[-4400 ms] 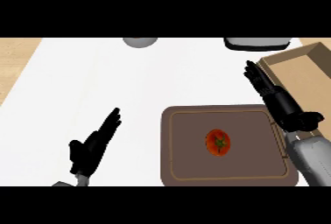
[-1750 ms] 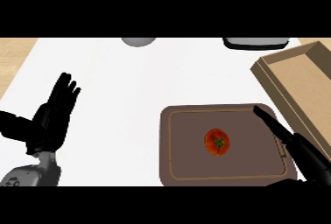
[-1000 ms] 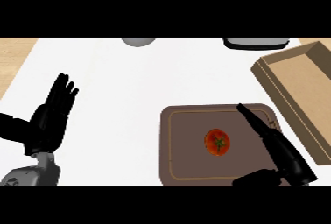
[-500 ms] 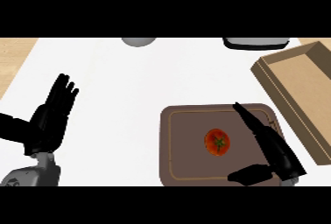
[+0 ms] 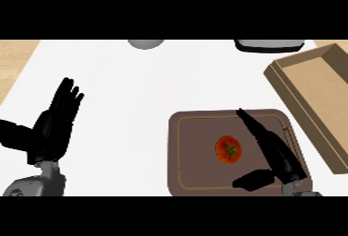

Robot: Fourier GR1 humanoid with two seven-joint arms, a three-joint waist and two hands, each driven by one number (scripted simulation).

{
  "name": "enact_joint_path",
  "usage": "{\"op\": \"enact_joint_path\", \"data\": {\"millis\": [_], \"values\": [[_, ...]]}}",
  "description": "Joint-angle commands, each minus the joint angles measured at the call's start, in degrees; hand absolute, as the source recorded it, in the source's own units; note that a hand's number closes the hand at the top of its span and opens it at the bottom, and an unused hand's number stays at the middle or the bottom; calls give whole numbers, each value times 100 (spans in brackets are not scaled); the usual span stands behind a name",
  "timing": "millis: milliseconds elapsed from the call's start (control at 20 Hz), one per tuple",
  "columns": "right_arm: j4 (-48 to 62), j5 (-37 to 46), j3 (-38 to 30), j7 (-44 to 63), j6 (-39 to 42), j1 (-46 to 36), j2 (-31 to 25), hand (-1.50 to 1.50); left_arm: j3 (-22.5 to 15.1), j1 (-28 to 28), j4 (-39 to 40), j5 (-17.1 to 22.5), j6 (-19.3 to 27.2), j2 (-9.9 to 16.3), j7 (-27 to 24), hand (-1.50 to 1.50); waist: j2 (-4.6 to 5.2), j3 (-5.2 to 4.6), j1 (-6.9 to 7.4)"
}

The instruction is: Pick the tomato from the tray and place it in the cardboard box

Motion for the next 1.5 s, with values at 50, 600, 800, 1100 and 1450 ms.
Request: {"op": "enact_joint_path", "data": {"millis": [50,600,800,1100,1450], "values": [[839,23,-276,-553,-84,-331,67,-150,114,29,-495,49,-45,128,495,0,1,2,16],[752,593,14,-519,-295,70,400,-150,-66,-39,-204,-244,69,-240,221,0,0,1,-5],[886,686,38,-551,-337,-67,532,-150,69,-105,201,-157,-67,-262,-100,0,1,0,-7],[1299,764,-167,-794,-358,-467,447,150,26,46,66,-293,-62,-296,-165,0,2,0,0],[1070,1536,328,-959,-973,-250,559,150,127,116,-196,-98,-201,-196,107,0,-2,0,3]]}}
